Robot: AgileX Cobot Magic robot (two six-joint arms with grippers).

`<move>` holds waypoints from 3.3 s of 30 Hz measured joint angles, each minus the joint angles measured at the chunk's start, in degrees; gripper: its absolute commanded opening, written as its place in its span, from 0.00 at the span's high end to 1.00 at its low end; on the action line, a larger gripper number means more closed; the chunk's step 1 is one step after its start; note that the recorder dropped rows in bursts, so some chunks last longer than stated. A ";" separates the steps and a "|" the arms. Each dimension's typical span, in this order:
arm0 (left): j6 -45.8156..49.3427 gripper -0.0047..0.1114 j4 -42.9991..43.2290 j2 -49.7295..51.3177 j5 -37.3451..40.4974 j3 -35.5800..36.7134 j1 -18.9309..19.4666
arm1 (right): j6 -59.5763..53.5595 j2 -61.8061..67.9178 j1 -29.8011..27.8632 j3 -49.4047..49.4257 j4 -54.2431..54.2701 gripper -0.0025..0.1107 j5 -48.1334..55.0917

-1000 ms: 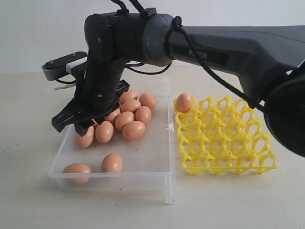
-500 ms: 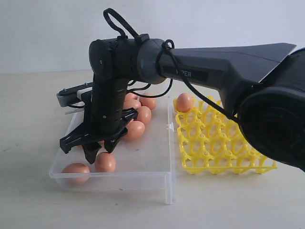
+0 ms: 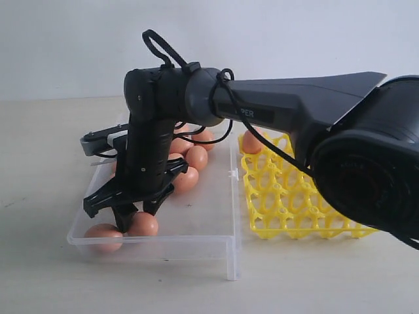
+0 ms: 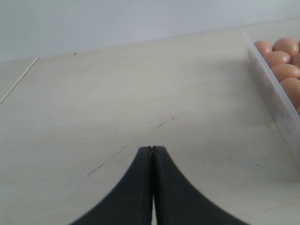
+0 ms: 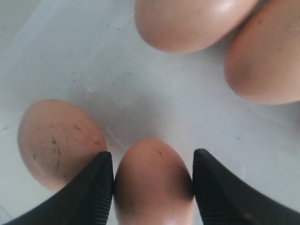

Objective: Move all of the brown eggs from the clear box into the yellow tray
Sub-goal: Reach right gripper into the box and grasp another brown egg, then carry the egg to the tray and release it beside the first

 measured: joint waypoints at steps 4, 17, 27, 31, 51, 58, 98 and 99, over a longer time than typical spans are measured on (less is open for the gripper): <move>0.00 0.96 0.00 0.00 0.00 0.00 0.00 | 0.00 0.48 -0.09 -0.35 0.47 0.78 -0.12; 0.00 0.96 0.00 0.00 0.00 0.00 0.00 | -3.72 0.52 -0.22 -0.44 0.73 0.98 0.78; 0.00 0.96 0.00 0.00 0.00 0.00 0.00 | -6.81 -6.50 -0.10 0.62 0.51 0.98 -2.34; 0.00 0.96 0.00 0.00 0.00 0.00 0.00 | -8.05 -11.01 -0.10 0.62 0.51 0.98 -4.32; 0.00 0.96 0.00 0.00 0.00 0.00 0.00 | -14.51 -48.41 -11.20 55.49 2.48 0.98 -65.18; 0.00 0.96 0.00 0.00 0.00 0.00 0.00 | -0.97 -42.07 -27.54 57.27 -2.37 0.98 -67.89; 0.00 0.96 0.00 0.00 0.00 0.00 0.00 | 0.09 -22.42 -28.69 49.32 -3.50 0.98 -72.81; 0.00 0.96 0.00 0.00 0.00 0.00 0.00 | 0.41 -22.42 -28.69 49.32 -3.50 0.97 -72.81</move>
